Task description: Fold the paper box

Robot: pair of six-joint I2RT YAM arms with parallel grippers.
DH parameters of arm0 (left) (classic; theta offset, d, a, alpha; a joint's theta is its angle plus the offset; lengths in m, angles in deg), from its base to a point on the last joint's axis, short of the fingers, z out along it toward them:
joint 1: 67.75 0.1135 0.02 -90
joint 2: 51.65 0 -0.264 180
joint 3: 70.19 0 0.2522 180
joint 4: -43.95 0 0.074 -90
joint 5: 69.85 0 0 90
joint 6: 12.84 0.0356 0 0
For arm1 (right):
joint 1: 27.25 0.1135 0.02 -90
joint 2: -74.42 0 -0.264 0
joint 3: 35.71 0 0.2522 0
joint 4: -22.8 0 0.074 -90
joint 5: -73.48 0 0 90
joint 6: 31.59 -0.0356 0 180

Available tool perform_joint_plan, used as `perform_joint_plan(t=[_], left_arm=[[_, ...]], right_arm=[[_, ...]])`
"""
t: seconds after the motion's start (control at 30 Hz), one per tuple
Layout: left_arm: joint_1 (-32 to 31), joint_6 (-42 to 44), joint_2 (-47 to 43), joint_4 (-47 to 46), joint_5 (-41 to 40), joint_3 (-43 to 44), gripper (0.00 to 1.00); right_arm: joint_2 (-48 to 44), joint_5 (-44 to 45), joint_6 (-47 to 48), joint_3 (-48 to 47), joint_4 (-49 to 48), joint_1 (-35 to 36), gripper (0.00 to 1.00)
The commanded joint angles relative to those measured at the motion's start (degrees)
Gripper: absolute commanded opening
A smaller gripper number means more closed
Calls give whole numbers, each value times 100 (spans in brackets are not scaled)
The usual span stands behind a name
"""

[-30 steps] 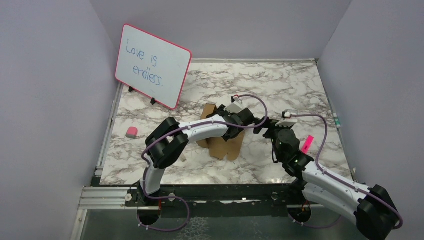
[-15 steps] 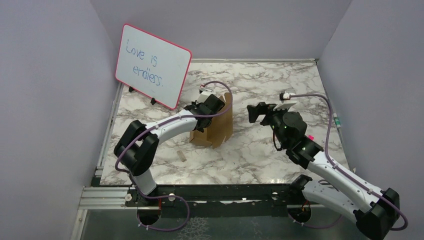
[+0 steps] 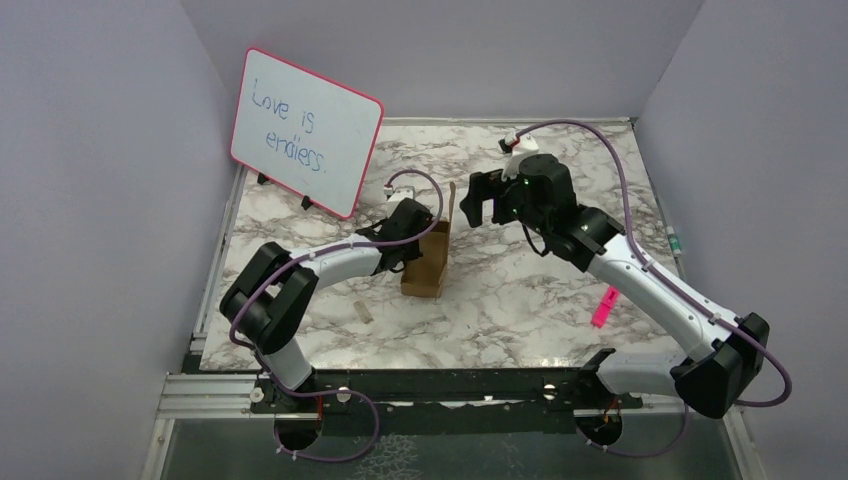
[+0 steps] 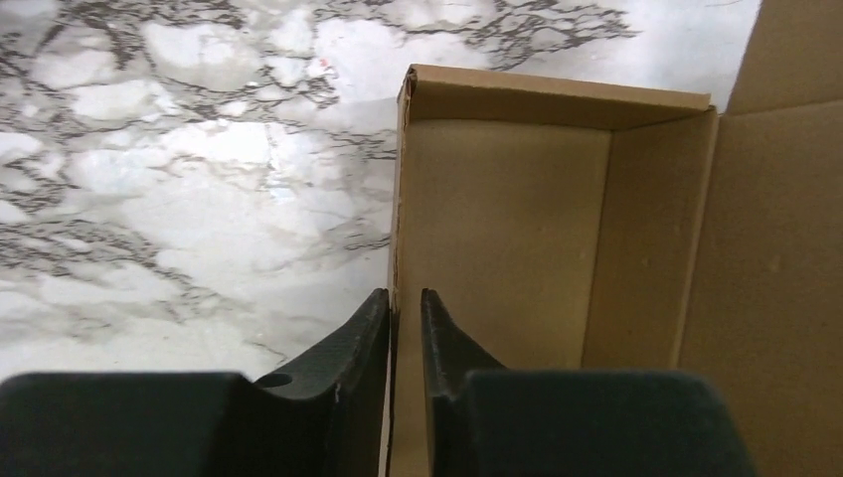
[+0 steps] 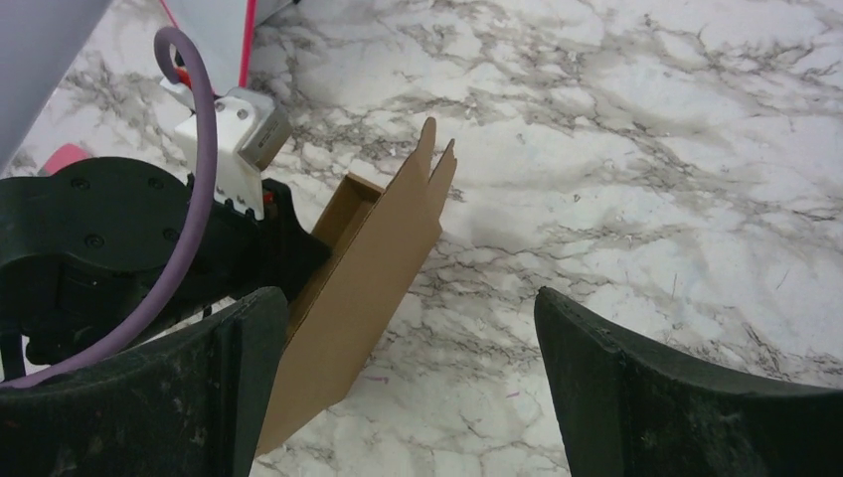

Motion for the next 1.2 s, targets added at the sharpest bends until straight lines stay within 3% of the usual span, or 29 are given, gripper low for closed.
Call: perform_joint_plan(t=[0.0,0.27,0.5,0.63,0.83,1.0,1.17], left_arm=[[25,-240,-316,-468,451,-108,27],[437,170,-1418,111,536,-313,55],[877,937,-2531,1544,107,24,71],[879,1333,-3347,2257,519,548,78],[879,2021,-4510,2140,-12,345,90],[892,2190,-4905,1545,-492,-391,95],[1376,2394,-5120,1516,-457,-712,99]], right_arm=[[434,-588,68,-677,1144,-3,99],[1148,-689,-366,-1263,1791,167,95],[1660,-570,-766,-1718,1985,442,87],[1961,-475,-804,-1993,2221,600,81],[2351,-303,-687,-2254,2580,704,56],[2558,-264,-523,-2525,2822,718,36],[2851,-273,13,-2957,3144,726,14]])
